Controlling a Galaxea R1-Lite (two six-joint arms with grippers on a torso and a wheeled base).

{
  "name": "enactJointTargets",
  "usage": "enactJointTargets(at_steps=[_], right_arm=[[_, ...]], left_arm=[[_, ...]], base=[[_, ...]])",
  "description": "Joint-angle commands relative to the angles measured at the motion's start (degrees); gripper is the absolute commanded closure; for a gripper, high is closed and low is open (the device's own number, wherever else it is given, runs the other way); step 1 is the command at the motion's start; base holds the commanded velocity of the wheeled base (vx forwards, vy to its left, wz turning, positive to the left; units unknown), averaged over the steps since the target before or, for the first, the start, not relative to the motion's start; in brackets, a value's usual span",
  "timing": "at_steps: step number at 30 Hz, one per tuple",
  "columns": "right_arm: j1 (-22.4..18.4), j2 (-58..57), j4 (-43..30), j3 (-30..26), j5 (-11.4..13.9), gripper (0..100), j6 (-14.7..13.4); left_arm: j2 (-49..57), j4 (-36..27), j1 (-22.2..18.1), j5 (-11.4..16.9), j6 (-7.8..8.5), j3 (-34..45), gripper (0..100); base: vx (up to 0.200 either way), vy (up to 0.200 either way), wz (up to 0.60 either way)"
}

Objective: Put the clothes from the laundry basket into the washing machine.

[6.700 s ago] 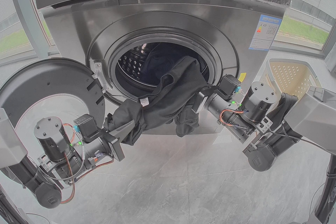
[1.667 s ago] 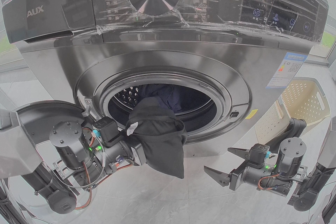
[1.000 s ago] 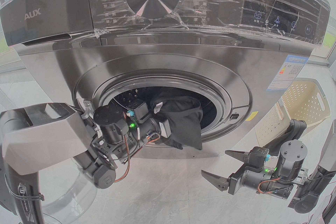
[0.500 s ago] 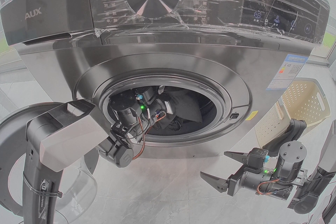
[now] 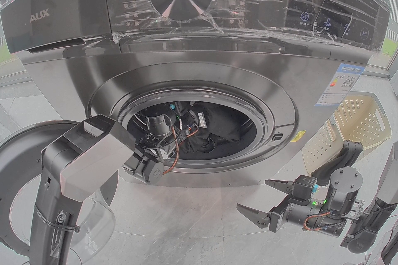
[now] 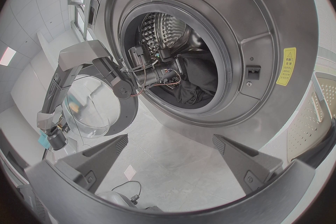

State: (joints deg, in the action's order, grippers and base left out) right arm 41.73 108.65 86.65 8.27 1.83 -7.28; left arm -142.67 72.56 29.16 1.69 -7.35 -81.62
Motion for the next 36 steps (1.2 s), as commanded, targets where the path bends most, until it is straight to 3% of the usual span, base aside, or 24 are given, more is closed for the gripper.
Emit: enactJointTargets(at_steps=[1,9,10,15,16,19,20,22,26,27,32,33,36], right_arm=[[0.11,0.15,0.01,0.0,0.02,0,-0.02],[0.28,0.15,-0.08,-0.09,0.02,0,-0.02],[0.28,0.15,-0.08,-0.09,-0.07,0,0.07],[0.28,0.15,-0.08,0.0,-0.07,0,0.07],[0.28,0.15,-0.08,0.0,0.02,0,0.07],[0.28,0.15,-0.17,0.0,-0.07,0,0.07],[0.28,0.15,-0.08,0.0,-0.07,0,0.07],[0.28,0.15,-0.17,-0.09,0.02,0,0.07],[0.28,0.15,-0.08,0.0,0.02,0,0.07],[0.28,0.15,-0.08,0.0,0.02,0,0.07],[0.28,0.15,-0.17,0.0,0.02,0,0.07],[0.28,0.15,-0.08,0.0,0.02,0,0.07],[0.37,0.15,-0.17,0.0,0.02,0,0.07]], left_arm=[[-1.56,-1.72,-0.51,-0.99,-0.03,-4.6,100],[-5.96,-5.15,-1.74,-2.75,-0.03,-17.0,100],[-7.1,-5.94,-2.18,-4.07,-0.03,-20.51,100],[-7.19,-6.73,-2.44,-5.21,-0.47,-21.04,100],[-7.1,-6.82,-2.44,-5.39,-0.56,-20.86,0],[-6.84,-6.99,-2.09,-6.7,-1.79,-19.99,0],[-5.52,-7.52,-1.83,-8.02,-2.58,-16.38,0],[-1.39,-9.98,-1.56,-7.85,-2.84,-9.35,0],[2.66,-12.79,-0.42,-6.18,-3.72,-2.85,0],[4.5,-14.55,-0.07,-4.16,-4.16,0.14,0],[6.88,-19.03,0.28,-3.1,-3.99,4.98,0],[7.4,-20.53,0.9,-1.69,-3.99,7.61,0],[6.7,-20.53,1.69,-1.34,-3.72,9.02,0]], base=[[0.0,0.0,0.0],[0.0,0.0,0.0],[0.0,0.0,0.0],[0.0,0.0,0.0],[0.0,0.0,0.0],[0.0,0.0,0.0],[0.0,0.0,0.0],[0.0,0.0,0.0],[0.0,0.0,0.0],[0.0,0.0,0.0],[0.0,0.0,0.0],[0.0,0.0,0.0],[0.0,0.0,0.0]])
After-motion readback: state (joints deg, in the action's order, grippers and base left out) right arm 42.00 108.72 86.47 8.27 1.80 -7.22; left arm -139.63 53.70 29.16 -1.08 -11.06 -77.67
